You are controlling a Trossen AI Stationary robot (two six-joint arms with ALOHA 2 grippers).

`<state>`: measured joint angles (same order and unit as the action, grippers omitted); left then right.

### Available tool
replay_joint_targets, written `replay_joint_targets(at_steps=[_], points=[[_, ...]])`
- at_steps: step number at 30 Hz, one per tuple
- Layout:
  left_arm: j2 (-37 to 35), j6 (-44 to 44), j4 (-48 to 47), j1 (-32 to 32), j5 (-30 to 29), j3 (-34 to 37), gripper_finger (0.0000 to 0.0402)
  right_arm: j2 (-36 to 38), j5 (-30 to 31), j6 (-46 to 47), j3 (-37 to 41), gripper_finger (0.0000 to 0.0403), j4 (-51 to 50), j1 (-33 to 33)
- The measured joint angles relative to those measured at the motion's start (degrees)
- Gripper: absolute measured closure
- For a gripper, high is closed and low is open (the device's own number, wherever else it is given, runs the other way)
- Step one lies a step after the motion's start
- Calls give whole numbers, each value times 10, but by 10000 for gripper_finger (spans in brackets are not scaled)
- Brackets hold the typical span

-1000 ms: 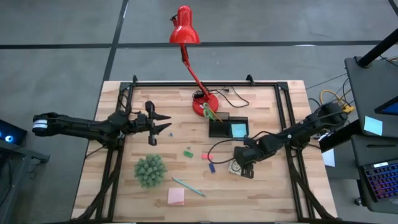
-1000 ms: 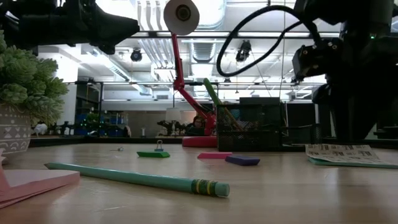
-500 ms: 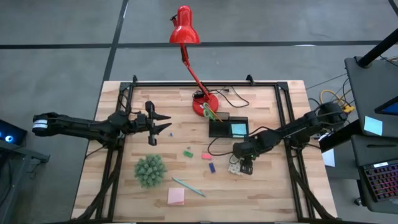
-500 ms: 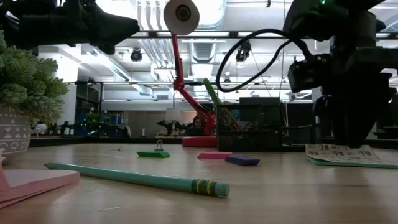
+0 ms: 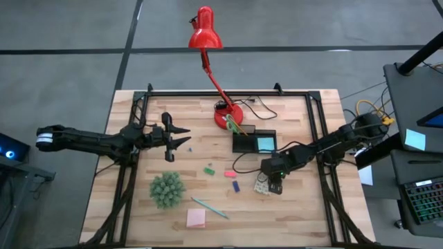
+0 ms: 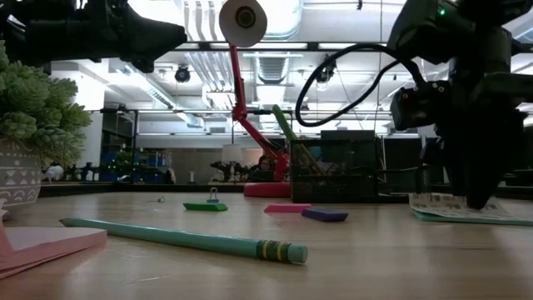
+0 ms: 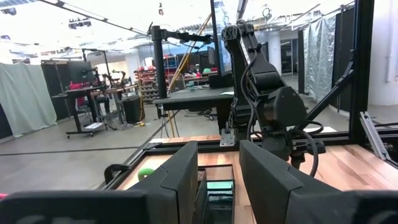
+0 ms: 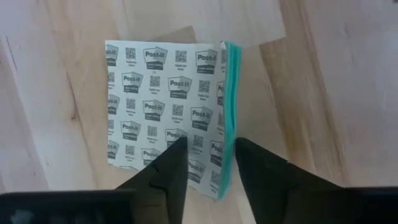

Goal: Pick and place office supplies into organizer
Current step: Put the blue sticky note into the right compartment of the desk organizer

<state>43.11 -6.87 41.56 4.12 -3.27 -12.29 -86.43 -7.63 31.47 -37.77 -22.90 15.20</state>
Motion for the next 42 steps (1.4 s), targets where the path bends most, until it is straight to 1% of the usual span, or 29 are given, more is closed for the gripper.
replay_joint_targets(at_steps=[3, 8, 9, 18, 31, 37, 42], points=[[0, 0, 0, 0, 0, 0, 294, 0, 3, -2, 4, 309, 1, 0], [0, 0, 0, 0, 0, 0, 294, 0, 6, -23, 10, 379, -1, 0], [0, 0, 0, 0, 0, 0, 294, 0, 4, -26, 11, 386, -1, 0], [0, 0, 0, 0, 0, 0, 294, -2, -5, -30, 6, 395, -2, 1], [0, 0, 0, 0, 0, 0, 294, -5, -7, -39, -43, 395, -16, 2], [0, 0, 0, 0, 0, 0, 294, -4, 7, -57, -82, 395, -80, 2], [0, 0, 0, 0, 0, 0, 294, -4, 38, -82, -126, 395, -143, 2]])
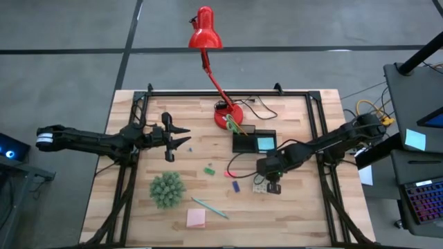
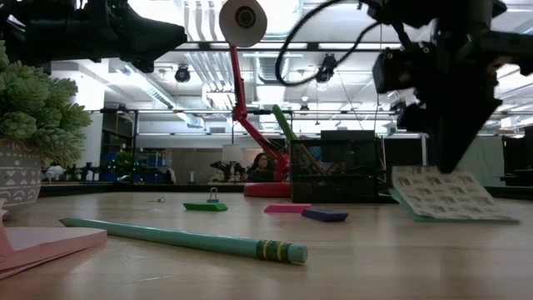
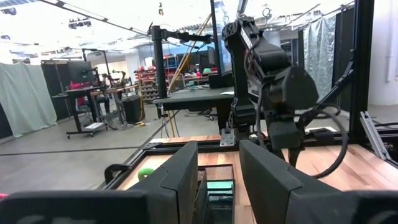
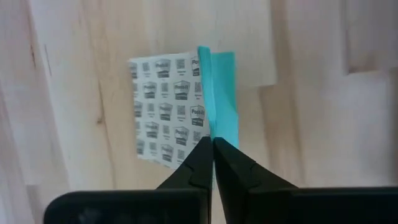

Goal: Pick and place office supplies into organizer
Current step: Put the blue sticky note into the right compartment of the desk organizer

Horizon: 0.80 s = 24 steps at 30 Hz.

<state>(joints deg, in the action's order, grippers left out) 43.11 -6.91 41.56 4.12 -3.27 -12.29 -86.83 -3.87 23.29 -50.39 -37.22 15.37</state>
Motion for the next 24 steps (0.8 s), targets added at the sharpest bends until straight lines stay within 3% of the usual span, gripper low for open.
replay_joint_targets(at_steps=[11, 24], points=[[0, 0, 0, 0, 0, 0, 294, 1, 82, -48, -116, 395, -159, 0], [0, 0, 0, 0, 0, 0, 294, 29, 284, -79, -211, 395, -304, 0]])
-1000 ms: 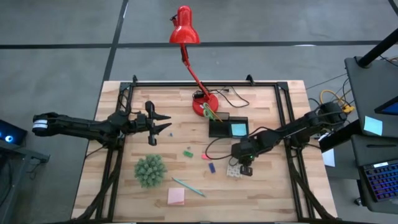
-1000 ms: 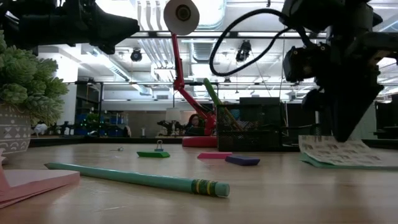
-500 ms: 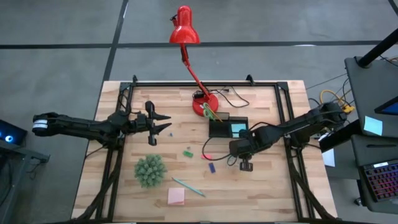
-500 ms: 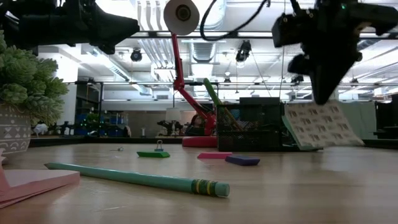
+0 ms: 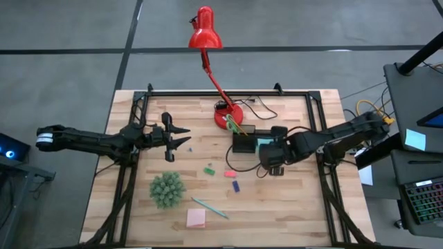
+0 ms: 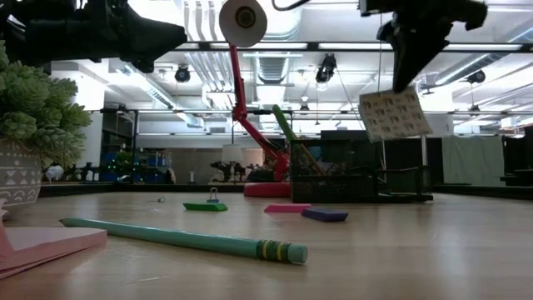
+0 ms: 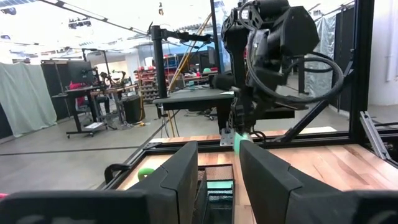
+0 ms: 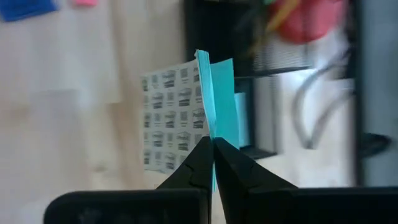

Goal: Pick and place office supplies into organizer
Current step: Put the blue sticky note into the right compartment of the desk organizer

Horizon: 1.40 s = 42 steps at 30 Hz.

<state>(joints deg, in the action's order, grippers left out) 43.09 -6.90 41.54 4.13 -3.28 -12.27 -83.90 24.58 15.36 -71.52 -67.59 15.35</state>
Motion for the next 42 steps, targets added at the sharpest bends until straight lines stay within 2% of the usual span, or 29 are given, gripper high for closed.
replay_joint_targets(at_steps=[10, 18, 22, 29, 34, 42], points=[[0, 0, 0, 0, 0, 0, 294, 21, 174, -30, 74, 395, 11, 0], [0, -12, 0, 0, 0, 0, 294, 22, 237, -54, 159, 395, 101, 9], [0, -13, 0, 0, 0, 1, 294, 22, 289, -66, 193, 395, 140, 23], [0, -14, 0, 0, 0, 1, 294, 22, 334, -97, 240, 395, 203, 34], [0, -14, 0, 0, 0, 0, 294, 22, 368, -176, 275, 395, 294, 35], [0, -14, 0, 0, 0, 1, 294, 22, 382, -221, 307, 395, 323, 36]])
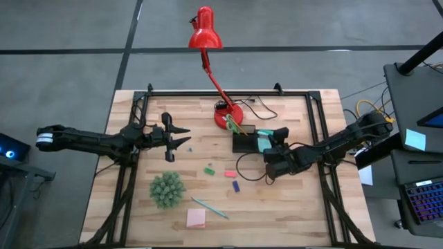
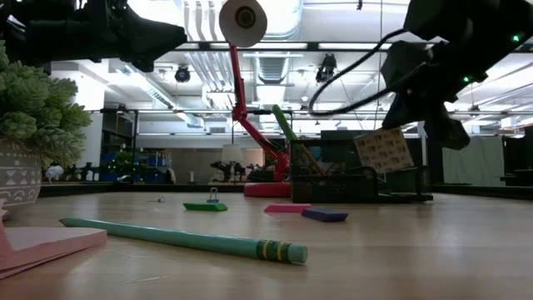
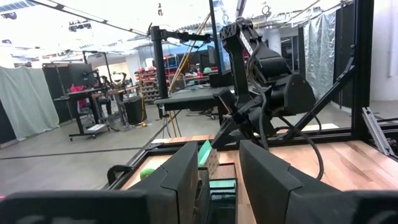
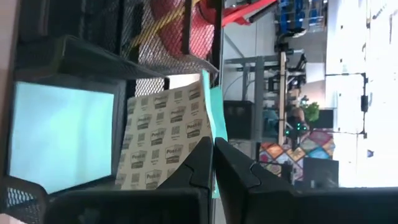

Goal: Pick and place office supplies into organizer
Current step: Put the blue sticky note into the right compartment of the desk organizer

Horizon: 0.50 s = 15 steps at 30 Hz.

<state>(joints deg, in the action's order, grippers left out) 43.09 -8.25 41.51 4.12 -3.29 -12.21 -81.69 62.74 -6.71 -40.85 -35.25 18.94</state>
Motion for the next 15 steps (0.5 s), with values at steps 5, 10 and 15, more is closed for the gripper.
replay_joint_targets(at_steps=[5, 10, 15], points=[[0, -1, 0, 0, 0, 0, 294, 0, 6, -80, 22, 395, 76, 2], [0, -1, 0, 0, 0, 0, 294, 0, 20, -133, 34, 395, 99, 2], [0, -1, 0, 0, 0, 0, 294, 0, 24, -172, 43, 395, 107, 3]])
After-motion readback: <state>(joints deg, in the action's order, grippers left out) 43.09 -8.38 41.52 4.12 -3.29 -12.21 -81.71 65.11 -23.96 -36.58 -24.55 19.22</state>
